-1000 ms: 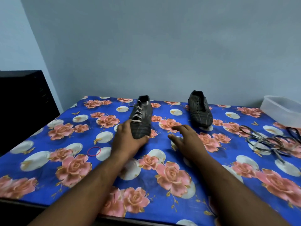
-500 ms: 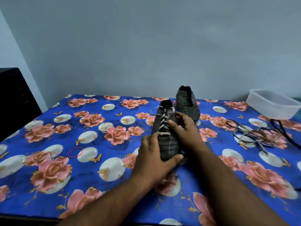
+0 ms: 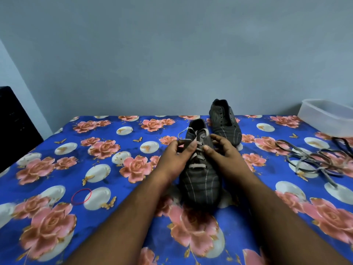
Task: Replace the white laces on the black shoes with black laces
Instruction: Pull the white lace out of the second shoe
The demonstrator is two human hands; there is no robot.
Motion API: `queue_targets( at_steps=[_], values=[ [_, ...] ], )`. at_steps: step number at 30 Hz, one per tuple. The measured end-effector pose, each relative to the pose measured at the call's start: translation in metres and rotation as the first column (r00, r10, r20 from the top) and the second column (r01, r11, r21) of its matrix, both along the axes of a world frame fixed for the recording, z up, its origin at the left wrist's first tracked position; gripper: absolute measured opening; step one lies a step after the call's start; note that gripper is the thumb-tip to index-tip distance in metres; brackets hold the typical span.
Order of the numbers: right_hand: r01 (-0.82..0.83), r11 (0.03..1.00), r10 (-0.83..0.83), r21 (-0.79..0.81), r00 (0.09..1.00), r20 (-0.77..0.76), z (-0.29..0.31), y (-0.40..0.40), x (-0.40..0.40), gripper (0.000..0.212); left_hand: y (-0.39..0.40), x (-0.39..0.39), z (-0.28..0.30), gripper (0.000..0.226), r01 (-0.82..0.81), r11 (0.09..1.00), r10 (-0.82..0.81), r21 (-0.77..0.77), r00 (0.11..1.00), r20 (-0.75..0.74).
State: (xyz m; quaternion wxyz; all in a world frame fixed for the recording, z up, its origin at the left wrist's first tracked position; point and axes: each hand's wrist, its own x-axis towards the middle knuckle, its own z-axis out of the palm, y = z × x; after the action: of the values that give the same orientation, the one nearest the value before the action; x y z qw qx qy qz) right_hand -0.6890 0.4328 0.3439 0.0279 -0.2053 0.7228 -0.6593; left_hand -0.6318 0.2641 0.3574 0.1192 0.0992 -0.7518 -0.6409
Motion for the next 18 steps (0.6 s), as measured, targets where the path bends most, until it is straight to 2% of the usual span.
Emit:
queue_targets(
  at_steps=[6, 8, 14, 16, 18],
  values=[
    [0.019, 1.000, -0.019, 0.002, 1.000, 0.002, 0.004, -0.005, 0.005, 0.024, -0.015, 0.003, -0.009, 0.064, 0.052, 0.995, -0.052, 0.083, 0.999, 0.001],
    [0.034, 0.999, -0.034, 0.021, 0.999, -0.017, 0.007, -0.006, 0.008, 0.023, -0.015, 0.002, -0.009, 0.069, 0.051, 0.997, -0.051, 0.065, 0.999, -0.004],
    [0.101, 0.989, -0.100, 0.110, 0.995, -0.017, 0.018, -0.004, 0.014, 0.023, -0.012, 0.008, -0.001, 0.062, 0.048, 0.999, -0.048, -0.003, 0.999, 0.005],
    [0.131, 0.976, -0.137, 0.173, 0.990, 0.024, 0.028, -0.002, 0.013, 0.031, -0.012, 0.010, 0.001, 0.063, 0.045, 0.999, -0.045, 0.002, 0.999, 0.001],
    [0.076, 0.954, -0.101, 0.291, 0.992, 0.074, 0.042, 0.002, 0.014, 0.037, -0.012, 0.012, 0.003, 0.062, 0.040, 0.999, -0.040, 0.014, 0.999, -0.016]
  ],
)
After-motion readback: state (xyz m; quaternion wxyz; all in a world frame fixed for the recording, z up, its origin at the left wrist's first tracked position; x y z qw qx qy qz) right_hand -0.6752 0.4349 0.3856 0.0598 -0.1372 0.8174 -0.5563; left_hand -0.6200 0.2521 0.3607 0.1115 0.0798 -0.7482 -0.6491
